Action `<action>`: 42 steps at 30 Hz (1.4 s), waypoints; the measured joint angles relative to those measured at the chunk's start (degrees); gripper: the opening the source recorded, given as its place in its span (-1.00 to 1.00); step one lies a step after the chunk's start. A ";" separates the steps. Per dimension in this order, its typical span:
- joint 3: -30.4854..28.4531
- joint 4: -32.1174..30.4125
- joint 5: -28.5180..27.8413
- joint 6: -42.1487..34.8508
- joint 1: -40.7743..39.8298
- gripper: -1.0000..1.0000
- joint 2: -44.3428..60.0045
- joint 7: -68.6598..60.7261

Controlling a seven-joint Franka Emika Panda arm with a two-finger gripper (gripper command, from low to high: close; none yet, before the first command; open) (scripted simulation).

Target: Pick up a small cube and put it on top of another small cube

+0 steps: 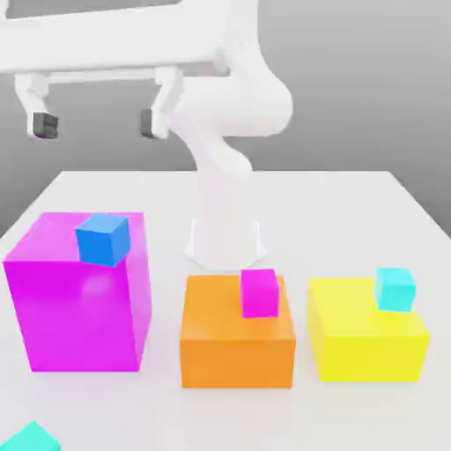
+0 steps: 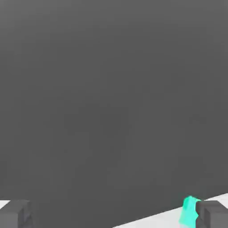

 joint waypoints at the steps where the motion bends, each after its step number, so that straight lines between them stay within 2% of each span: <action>1: -0.39 0.30 0.27 0.43 -0.36 0.00 2.08 0.15; 16: -3.50 4.91 5.84 6.99 -7.67 0.00 33.50 1.42; 20: -1.99 6.60 7.67 12.55 -9.35 0.00 41.84 0.43; 21: -1.71 6.84 7.91 13.40 -9.60 -1.00 42.96 0.25; 27: -1.57 6.97 8.13 13.84 -9.70 -1.00 43.52 0.09; 32: -3.19 5.11 6.32 7.90 -8.32 -1.00 35.72 1.38; 42: 0.93 -8.87 4.30 1.38 -1.53 -1.00 14.84 3.59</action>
